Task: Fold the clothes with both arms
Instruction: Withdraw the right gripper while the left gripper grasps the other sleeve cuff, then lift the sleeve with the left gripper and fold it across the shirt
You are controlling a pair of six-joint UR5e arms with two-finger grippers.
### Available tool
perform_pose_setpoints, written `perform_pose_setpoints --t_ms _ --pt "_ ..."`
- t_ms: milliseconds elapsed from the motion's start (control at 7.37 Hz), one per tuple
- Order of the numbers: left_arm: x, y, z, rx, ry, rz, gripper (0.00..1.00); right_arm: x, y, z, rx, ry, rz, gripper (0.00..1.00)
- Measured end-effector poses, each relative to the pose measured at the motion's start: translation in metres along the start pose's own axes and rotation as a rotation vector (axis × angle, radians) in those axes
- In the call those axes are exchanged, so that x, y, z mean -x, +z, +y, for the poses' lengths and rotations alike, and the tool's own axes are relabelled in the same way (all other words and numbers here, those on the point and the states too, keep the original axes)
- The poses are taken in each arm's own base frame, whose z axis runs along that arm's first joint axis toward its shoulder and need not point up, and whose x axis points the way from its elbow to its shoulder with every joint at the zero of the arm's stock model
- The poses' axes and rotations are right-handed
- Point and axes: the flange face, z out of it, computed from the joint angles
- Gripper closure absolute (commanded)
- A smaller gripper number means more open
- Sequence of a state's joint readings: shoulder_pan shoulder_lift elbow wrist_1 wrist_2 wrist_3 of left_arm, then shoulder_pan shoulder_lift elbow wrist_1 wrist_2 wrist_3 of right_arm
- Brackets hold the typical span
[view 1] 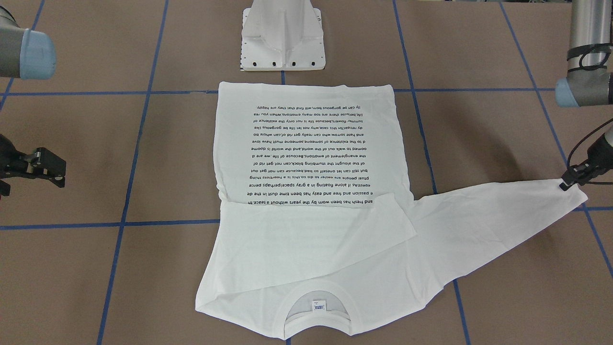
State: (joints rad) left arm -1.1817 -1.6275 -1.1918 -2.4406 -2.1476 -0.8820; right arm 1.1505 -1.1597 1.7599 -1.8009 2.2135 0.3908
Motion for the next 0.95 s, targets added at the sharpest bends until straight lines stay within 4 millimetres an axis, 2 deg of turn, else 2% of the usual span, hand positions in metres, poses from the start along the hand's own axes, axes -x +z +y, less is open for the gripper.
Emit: perform_pose_setpoints --t_ms 136,678,814,949 --pt "-0.001 -0.001 0.000 -0.001 -0.001 0.002 1.00 0.000 0.000 0.000 0.000 -0.001 0.000 0.00" --pt "-0.023 -0.012 -0.003 0.012 -0.031 0.054 1.00 -0.003 0.000 0.000 0.001 0.006 0.002 0.00" --pt "-0.038 -0.020 -0.005 0.031 -0.024 0.084 1.00 -0.007 0.001 0.002 0.003 0.011 0.004 0.00" --pt "-0.063 -0.032 -0.010 0.056 -0.018 0.114 1.00 -0.014 0.001 0.004 0.004 0.020 0.007 0.00"
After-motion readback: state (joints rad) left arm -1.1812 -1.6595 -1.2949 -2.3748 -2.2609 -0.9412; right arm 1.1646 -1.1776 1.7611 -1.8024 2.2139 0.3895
